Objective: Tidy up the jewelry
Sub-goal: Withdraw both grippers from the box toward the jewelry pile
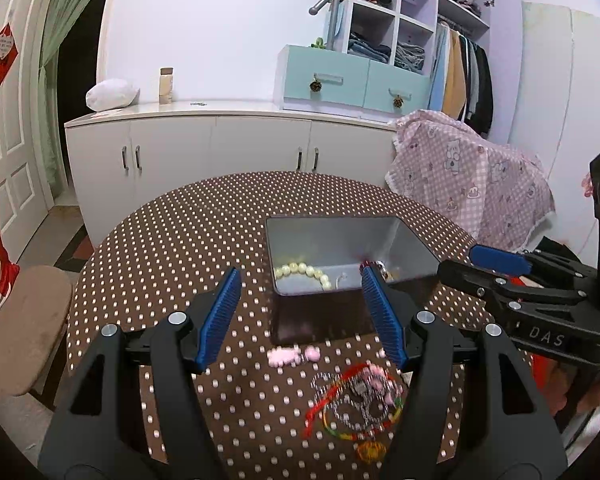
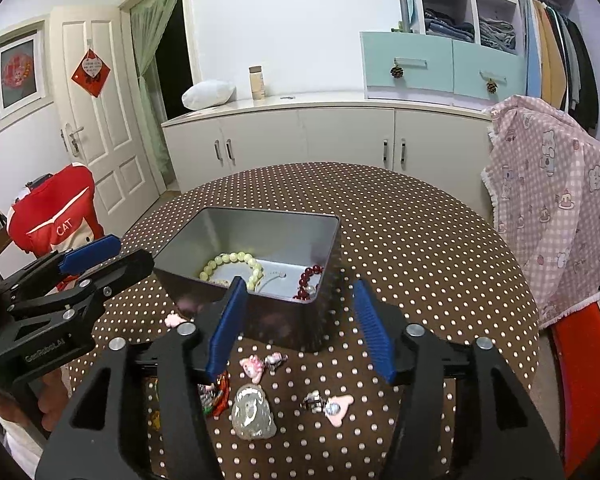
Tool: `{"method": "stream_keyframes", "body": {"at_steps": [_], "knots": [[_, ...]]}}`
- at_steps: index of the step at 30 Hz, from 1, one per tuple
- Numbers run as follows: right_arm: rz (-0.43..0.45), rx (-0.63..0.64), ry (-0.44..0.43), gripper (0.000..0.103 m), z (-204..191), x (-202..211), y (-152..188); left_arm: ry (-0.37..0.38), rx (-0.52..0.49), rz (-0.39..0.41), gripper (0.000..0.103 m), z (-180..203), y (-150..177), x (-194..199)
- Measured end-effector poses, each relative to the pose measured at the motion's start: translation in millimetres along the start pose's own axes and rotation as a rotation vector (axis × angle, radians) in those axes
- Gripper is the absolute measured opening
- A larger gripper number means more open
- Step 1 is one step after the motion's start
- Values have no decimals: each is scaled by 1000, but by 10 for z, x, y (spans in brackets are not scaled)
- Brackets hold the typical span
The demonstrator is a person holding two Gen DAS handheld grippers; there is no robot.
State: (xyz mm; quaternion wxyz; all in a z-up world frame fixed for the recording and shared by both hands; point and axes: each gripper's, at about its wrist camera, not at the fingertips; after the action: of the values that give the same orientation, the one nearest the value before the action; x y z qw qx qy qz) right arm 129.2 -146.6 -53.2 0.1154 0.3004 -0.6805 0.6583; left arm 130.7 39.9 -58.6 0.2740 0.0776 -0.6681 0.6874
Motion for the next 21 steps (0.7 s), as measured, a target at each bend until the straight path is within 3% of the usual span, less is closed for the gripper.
{"method": "stream_keyframes", "body": {"at_steps": [10, 21], "knots": [[-24, -24, 10, 79, -22, 118, 196, 12, -7, -30, 63, 63, 221, 194], [-52, -43, 32, 85, 22, 239, 432, 31, 16, -134, 68, 141, 543, 254]]}}
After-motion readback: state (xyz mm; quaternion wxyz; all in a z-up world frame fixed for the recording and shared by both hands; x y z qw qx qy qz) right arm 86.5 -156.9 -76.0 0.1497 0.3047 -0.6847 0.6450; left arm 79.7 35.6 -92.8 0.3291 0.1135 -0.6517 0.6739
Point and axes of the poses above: each gripper's, at about its wrist camera, not at the fingertips, and x roughly against the way its jaws point, z to its right, y to its underside, and after that the axes turned 1 degree about -x, right-handed
